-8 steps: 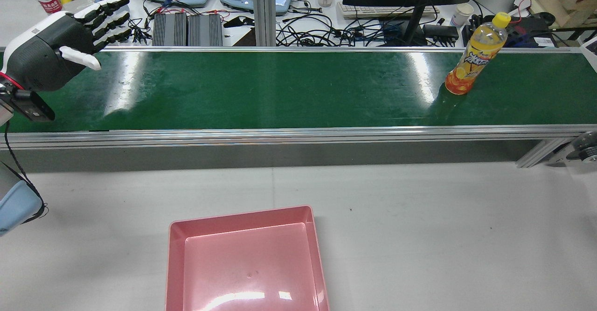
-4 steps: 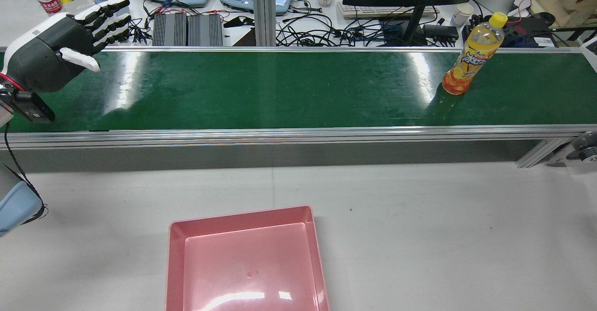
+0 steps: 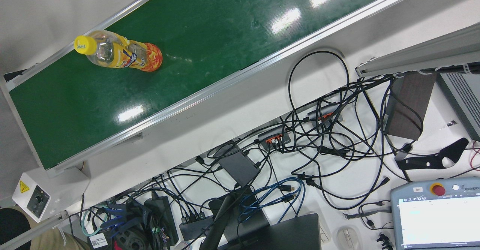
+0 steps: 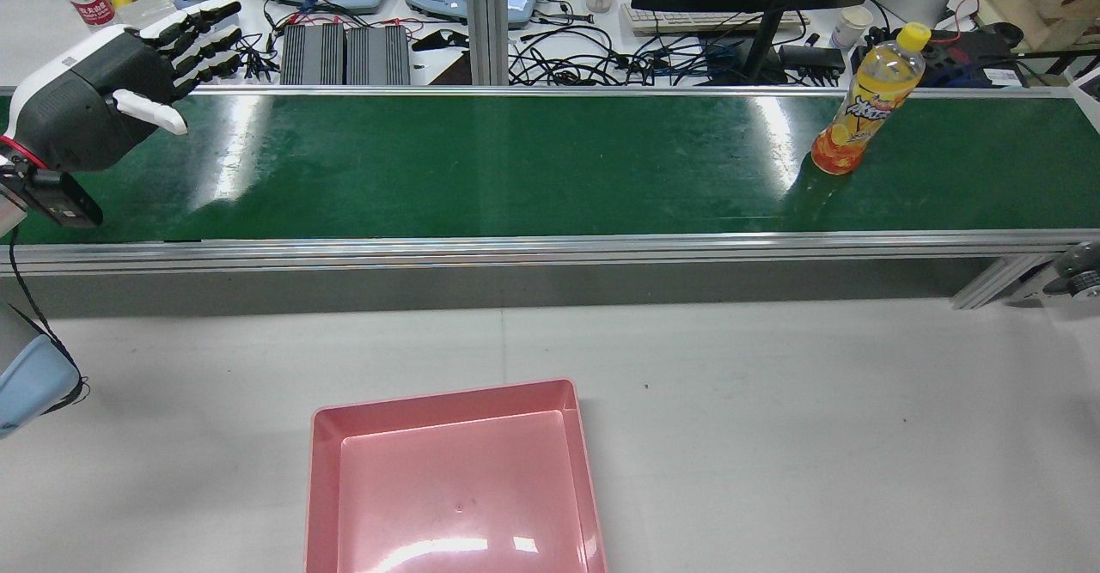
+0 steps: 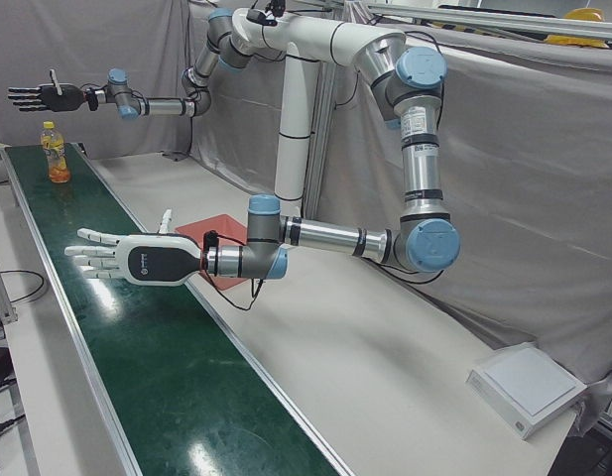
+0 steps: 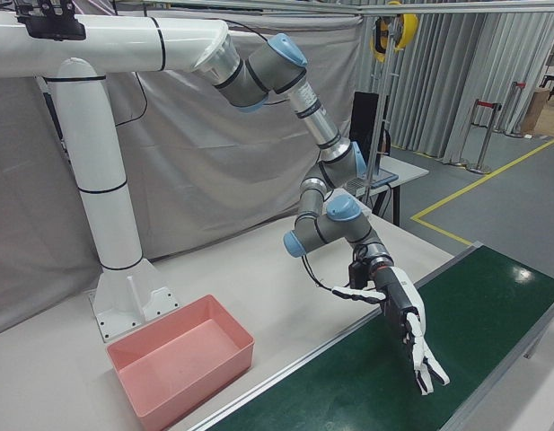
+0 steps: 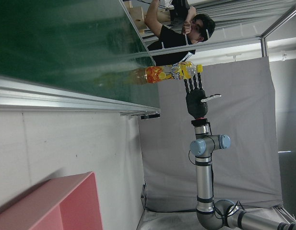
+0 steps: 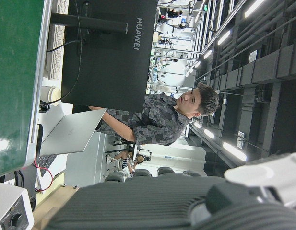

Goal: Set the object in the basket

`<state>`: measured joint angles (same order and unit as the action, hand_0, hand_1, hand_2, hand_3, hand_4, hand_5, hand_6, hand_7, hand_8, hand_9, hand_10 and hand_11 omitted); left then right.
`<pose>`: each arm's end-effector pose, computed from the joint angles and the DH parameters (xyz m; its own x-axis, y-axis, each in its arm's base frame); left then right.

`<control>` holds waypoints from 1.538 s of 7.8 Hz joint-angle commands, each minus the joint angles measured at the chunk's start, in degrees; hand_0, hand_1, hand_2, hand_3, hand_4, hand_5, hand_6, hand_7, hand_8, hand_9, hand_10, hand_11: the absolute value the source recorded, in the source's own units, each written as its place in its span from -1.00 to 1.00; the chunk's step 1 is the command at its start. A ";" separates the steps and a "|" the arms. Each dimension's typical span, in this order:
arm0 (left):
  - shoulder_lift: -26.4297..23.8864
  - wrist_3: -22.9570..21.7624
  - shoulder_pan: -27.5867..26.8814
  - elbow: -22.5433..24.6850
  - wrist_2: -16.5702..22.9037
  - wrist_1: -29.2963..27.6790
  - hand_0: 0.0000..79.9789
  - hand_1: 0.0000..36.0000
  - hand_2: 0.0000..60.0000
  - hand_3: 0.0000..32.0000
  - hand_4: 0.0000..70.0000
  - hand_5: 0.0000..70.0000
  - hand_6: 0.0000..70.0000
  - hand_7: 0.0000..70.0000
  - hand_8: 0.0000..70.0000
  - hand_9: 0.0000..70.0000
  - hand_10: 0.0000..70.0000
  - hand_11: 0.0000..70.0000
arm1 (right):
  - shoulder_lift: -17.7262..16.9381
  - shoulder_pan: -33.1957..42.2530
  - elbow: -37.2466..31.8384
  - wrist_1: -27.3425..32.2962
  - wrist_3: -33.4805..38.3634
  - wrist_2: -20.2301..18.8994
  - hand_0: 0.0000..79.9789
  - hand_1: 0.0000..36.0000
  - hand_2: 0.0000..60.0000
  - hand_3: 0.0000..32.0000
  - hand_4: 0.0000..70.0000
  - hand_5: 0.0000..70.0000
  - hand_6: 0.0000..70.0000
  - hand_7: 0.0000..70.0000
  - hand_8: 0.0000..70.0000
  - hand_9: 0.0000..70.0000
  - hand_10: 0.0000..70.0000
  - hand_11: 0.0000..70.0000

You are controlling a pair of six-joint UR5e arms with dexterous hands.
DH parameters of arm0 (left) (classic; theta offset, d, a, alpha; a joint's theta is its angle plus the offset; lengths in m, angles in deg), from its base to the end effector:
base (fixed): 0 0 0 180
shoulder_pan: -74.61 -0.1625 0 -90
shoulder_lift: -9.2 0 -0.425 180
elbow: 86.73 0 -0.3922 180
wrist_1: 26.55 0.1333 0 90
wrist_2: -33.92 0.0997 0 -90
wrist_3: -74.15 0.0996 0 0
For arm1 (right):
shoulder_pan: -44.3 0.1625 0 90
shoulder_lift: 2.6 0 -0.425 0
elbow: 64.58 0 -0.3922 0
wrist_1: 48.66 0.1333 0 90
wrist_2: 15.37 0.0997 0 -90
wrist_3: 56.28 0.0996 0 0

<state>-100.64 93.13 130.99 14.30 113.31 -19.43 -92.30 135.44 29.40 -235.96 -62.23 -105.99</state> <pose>0.2118 -0.5925 0.4129 -0.9348 -0.2728 -0.2276 0.0857 0.4485 -0.8897 0.1419 -0.4848 0.6630 -0.9947 -0.0036 0.1029 -0.1026 -0.0533 -0.9933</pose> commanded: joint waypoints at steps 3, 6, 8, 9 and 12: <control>0.59 0.97 -0.49 -0.22 -0.19 -0.09 0.28 -0.70 -1.00 -0.74 -0.65 -0.63 -1.00 -1.00 -0.81 -0.80 -0.84 -0.73 | -0.03 0.00 0.07 0.00 -0.03 0.00 -1.00 -1.00 -1.00 -1.00 -1.00 -1.00 -1.00 -1.00 -1.00 -1.00 -1.00 -1.00; 0.59 0.97 -0.31 -0.22 -0.20 -0.18 0.30 -0.69 -1.00 -0.70 -0.65 -0.65 -1.00 -1.00 -0.82 -0.81 -0.84 -0.73 | -0.03 0.00 0.07 0.00 0.06 0.00 -1.00 -1.00 -1.00 -1.00 -1.00 -1.00 -1.00 -1.00 -1.00 -1.00 -1.00 -1.00; 0.59 0.88 -0.05 -0.13 -0.11 -0.18 0.30 -0.69 -1.00 -0.71 -0.65 -0.62 -1.00 -1.00 -0.82 -0.81 -0.84 -0.73 | 0.05 0.00 0.07 0.00 0.06 0.00 -1.00 -1.00 -1.00 -1.00 -1.00 -1.00 -1.00 -1.00 -1.00 -1.00 -1.00 -1.00; 0.68 0.88 -0.13 -0.13 -0.11 -0.18 0.30 -0.68 -1.00 -0.73 -0.64 -0.62 -1.00 -1.00 -0.82 -0.81 -0.85 -0.74 | 0.05 0.00 0.07 0.00 0.06 0.00 -1.00 -1.00 -1.00 -1.00 -1.00 -1.00 -1.00 -1.00 -1.00 -1.00 -1.00 -1.00; 0.59 0.88 -0.22 -0.05 -0.11 -0.18 0.30 -0.68 -1.00 -0.71 -0.64 -0.64 -1.00 -1.00 -0.82 -0.81 -0.85 -0.74 | 0.05 0.00 0.07 0.00 -0.03 0.00 -1.00 -1.00 -1.00 -1.00 -1.00 -1.00 -1.00 -1.00 -1.00 -1.00 -1.00 -1.00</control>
<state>-100.03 94.02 130.83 14.16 113.19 -19.55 -92.27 135.44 29.49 -235.96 -62.20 -105.99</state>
